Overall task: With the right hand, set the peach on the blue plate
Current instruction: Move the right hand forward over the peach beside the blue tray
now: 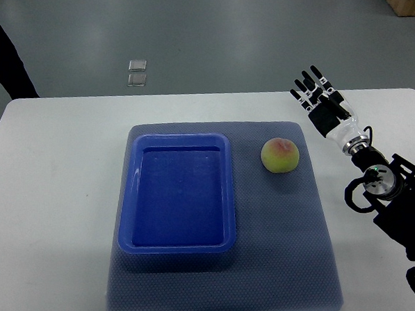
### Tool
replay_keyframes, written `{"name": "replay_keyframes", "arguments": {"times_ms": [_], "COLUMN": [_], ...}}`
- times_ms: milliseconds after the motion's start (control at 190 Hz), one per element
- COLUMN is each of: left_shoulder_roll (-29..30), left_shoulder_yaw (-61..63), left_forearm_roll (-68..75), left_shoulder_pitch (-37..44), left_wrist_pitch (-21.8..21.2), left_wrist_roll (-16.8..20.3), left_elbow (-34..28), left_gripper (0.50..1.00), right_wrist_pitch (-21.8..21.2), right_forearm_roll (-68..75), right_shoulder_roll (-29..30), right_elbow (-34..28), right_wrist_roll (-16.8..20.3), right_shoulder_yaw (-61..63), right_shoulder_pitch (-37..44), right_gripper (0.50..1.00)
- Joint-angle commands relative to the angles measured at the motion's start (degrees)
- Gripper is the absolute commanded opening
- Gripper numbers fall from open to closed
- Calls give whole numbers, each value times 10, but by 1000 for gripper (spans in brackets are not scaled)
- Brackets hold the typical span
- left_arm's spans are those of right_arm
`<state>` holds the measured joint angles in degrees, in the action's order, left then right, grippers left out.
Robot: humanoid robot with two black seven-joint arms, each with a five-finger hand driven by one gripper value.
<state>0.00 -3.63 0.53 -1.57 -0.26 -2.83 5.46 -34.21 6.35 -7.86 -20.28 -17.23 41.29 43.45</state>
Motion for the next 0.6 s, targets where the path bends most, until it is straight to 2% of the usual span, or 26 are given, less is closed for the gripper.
{"name": "replay_keyframes", "arguments": {"times_ms": [0,438,464,511,517,596], "left_shoulder_roll": [0,0,0,0,0,0], "left_shoulder_yaw": [-1,0,0,0,-1,0], "left_forearm_roll": [-1,-3,-3,-3,-3,-3], "left_shoulder_pitch": [0,0,0,0,1,1], "left_wrist_pitch": [0,1,1,1,1,1], "left_wrist_roll": [-2,-7,-8,-8,-8,-9], "left_elbow": [0,1,10,10,17,21], "left_gripper": [1000,1000,1000,1000,1000,1000], "right_wrist_pitch": [8,9,8,8,9,12], "right_forearm_roll": [0,-62,-112,-112,-162,-257], "right_shoulder_roll": [-1,-3,-8,-8,-14,-38], "right_elbow": [1,-6,-17,-17,-30,-51], "right_wrist_roll": [0,1,2,2,2,3], "right_shoulder_yaw": [0,-1,-2,-2,-6,-20], "right_shoulder_pitch": [3,15,20,20,22,44], "right_gripper": [956,956,956,956,956,956]}}
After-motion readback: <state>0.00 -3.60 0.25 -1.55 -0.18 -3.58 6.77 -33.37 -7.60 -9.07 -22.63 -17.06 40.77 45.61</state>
